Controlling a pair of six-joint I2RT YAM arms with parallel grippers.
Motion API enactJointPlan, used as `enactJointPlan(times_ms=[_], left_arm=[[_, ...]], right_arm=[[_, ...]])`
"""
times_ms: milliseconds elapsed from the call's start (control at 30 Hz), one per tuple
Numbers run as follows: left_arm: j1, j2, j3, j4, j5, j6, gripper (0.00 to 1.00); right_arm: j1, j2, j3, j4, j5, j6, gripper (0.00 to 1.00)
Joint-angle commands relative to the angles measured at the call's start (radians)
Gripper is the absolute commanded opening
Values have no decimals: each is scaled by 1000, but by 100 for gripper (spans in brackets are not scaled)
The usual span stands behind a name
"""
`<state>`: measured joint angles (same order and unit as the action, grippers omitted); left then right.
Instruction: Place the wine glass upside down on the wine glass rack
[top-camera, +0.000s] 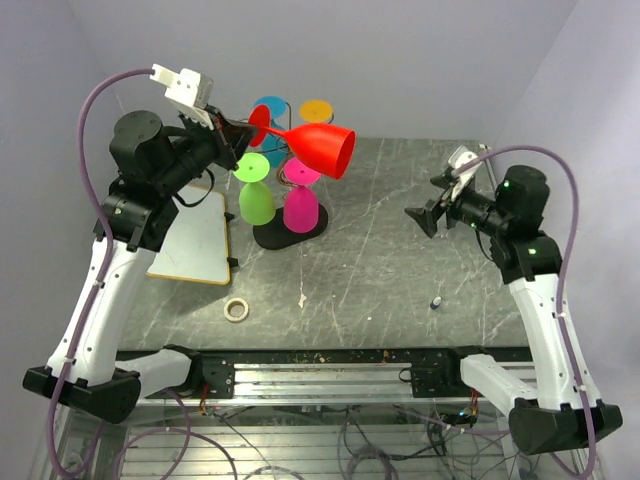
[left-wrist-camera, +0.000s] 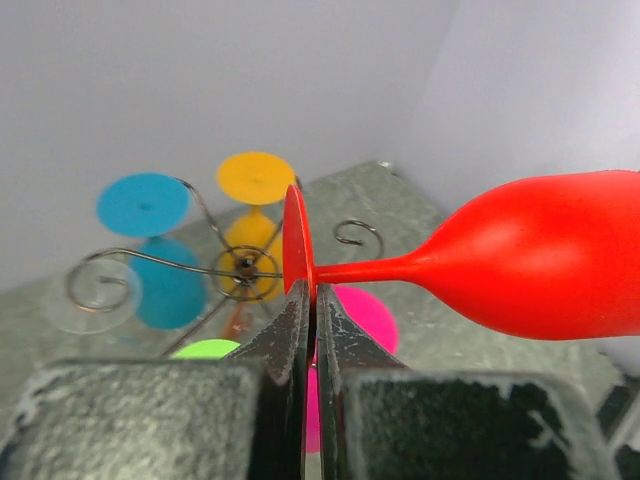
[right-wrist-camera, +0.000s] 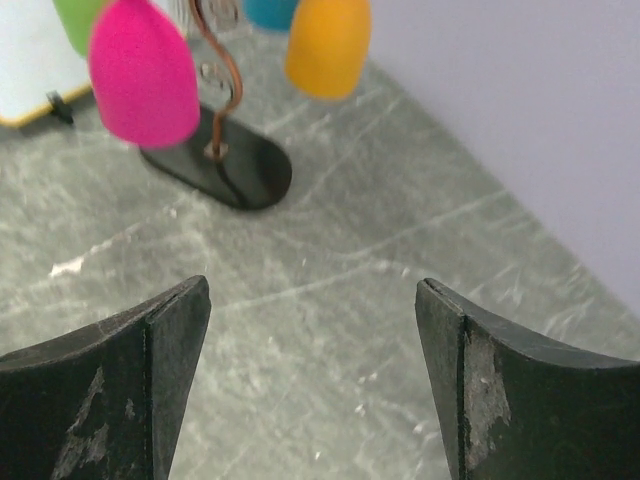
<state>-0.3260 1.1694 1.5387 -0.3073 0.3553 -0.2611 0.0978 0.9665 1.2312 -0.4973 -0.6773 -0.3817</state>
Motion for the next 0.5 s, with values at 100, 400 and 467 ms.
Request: enactJointPlan(times_ms=[100,400,467], left_arm=[[-5,38,143,-132,-126,215,7],[-120,201,331,-167,-241,287,7],[-158,243,386,-180,-302,330,7]], right_arm=[[-2,-21,-217,133,43,-12,83],[-64,-20,-297,193,83,69,84],[-106,-16,-301,199,75,90,84]])
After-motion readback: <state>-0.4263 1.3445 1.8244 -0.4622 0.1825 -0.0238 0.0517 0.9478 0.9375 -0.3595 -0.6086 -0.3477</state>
